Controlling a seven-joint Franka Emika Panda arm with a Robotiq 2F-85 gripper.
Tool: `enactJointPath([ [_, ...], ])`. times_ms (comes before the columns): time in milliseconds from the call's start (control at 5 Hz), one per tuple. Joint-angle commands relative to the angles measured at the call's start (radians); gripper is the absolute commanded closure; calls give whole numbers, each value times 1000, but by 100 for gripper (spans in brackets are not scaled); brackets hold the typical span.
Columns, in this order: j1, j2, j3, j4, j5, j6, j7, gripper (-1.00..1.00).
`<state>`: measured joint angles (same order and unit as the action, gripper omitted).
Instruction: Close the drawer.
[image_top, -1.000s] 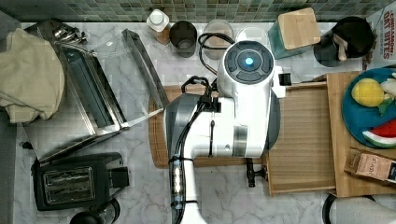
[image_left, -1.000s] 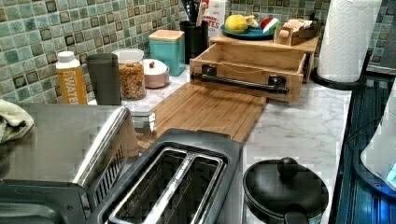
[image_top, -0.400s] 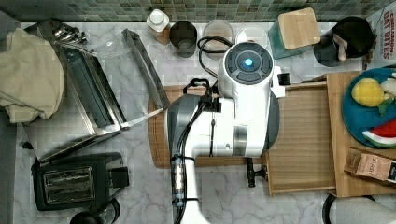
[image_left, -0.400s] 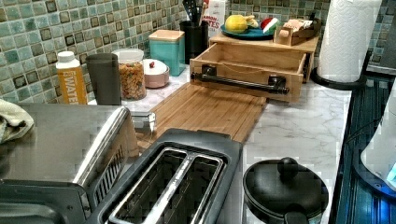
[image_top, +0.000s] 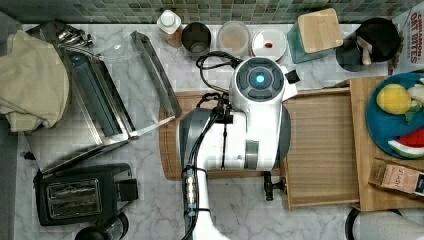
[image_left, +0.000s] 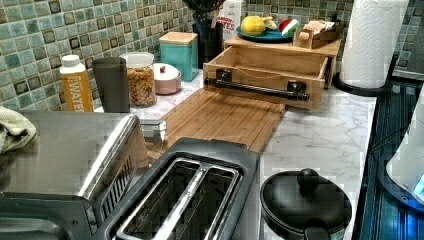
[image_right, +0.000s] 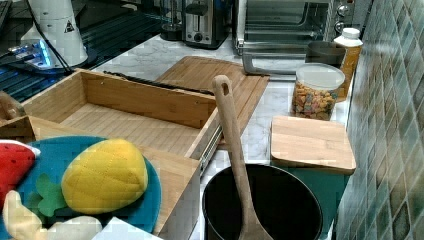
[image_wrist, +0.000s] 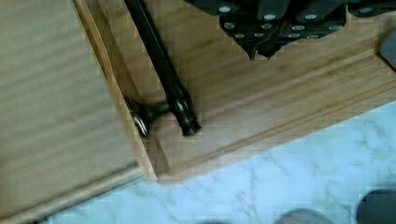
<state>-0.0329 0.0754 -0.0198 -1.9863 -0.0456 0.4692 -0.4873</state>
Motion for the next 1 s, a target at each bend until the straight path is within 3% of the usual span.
enactJointPath([
  [200,105,14,-38,-186,-16,167,-126,100],
  [400,57,44,12,-236,-111,242,-91,100],
  [800,48,85,-27,-281,-201,320,-36,100],
  [1000,33,104,-33,-257,-192,251,-68,100],
])
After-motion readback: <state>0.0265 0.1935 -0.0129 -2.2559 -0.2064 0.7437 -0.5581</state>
